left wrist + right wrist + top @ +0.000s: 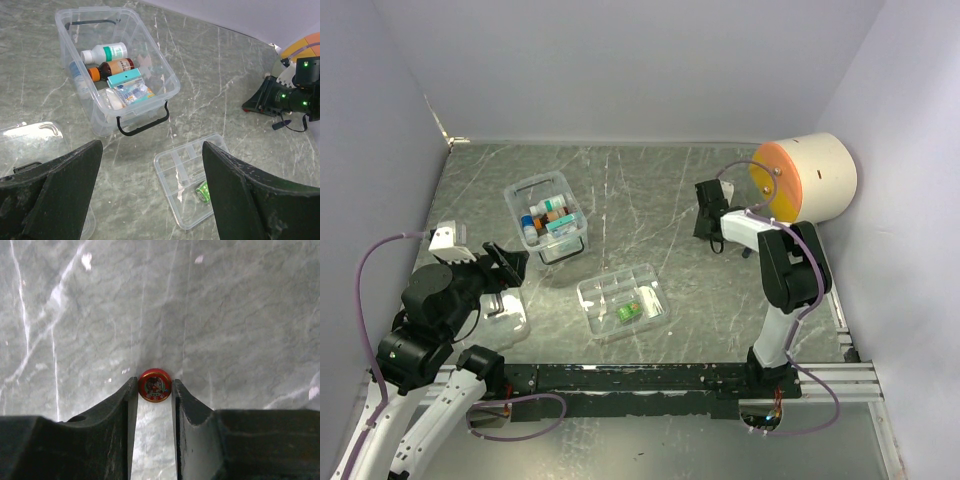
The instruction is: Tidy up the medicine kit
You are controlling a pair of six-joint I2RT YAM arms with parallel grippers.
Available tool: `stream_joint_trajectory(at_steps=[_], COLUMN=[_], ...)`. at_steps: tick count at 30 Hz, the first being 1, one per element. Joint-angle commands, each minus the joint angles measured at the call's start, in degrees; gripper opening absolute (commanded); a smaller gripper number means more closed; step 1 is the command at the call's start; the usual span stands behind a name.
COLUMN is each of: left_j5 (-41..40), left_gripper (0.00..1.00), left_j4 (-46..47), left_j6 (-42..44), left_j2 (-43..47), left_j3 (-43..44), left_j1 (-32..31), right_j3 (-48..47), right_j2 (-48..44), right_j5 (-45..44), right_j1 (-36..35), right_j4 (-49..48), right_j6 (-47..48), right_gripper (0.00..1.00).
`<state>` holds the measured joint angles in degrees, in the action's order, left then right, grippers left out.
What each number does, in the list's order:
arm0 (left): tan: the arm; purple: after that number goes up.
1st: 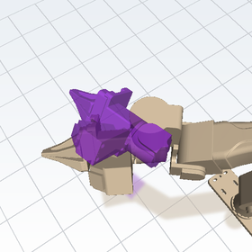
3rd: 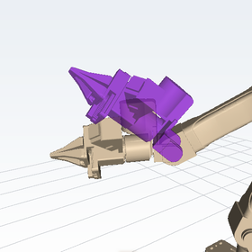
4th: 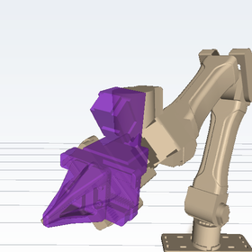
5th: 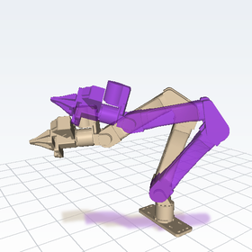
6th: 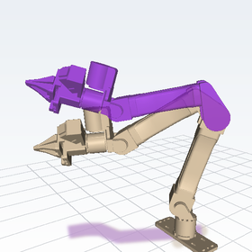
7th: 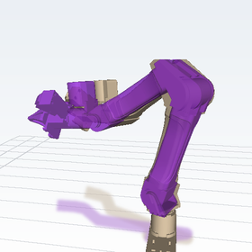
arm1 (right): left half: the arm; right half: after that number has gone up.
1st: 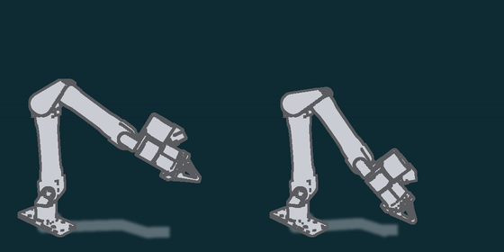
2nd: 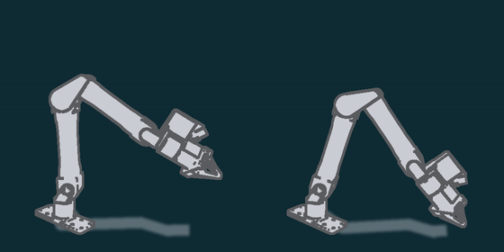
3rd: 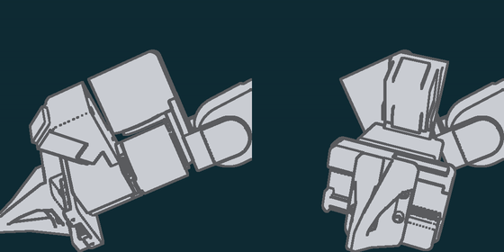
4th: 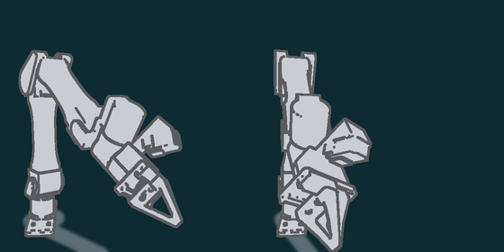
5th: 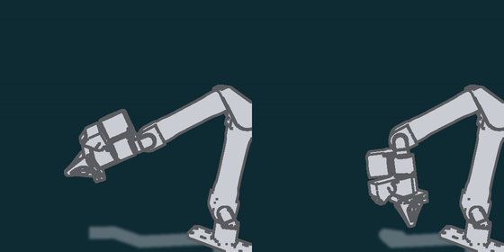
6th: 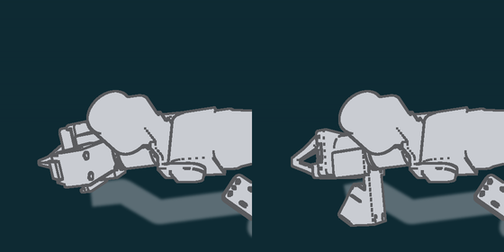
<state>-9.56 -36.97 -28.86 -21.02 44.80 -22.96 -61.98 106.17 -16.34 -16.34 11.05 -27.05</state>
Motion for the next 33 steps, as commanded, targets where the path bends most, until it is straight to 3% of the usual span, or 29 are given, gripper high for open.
stream_joint_trajectory(at_steps=[1, 11, 18, 27, 33], left_j5=[0.64, -0.02, 0.39, 0.2, 0.21], left_gripper=[0.92, 0.92, 0.92, 0.92, 0.91], left_j4=[1.51, 1.38, 1.38, 1.38, 1.37], left_j6=[0.81, 0.62, 0.67, 0.65, 0.59], left_j2=[-0.14, 0.23, -0.24, 0.29, 0.01], left_j3=[-0.24, -0.25, -0.15, -0.26, -0.23], left_j1=[0.11, 0.11, 0.2, 0.2, 0.27], right_j3=[1.36, 1.65, 1.24, 0.19, -0.04], right_j2=[-3.95, -15.21, -16.69, -12.4, -10.03], right_j5=[-1.0, 3.87, 3.56, 1.46, 0.16], right_j1=[-3.2, -18.52, -30.07, -37.19, -37.89], right_j4=[6.11, 9.14, 7.95, 7.24, 6.97], right_j6=[0.12, 0.05, -2.79, -3.97, -3.96], right_gripper=[0.24, 0.27, 0.27, 0.27, 0.27])
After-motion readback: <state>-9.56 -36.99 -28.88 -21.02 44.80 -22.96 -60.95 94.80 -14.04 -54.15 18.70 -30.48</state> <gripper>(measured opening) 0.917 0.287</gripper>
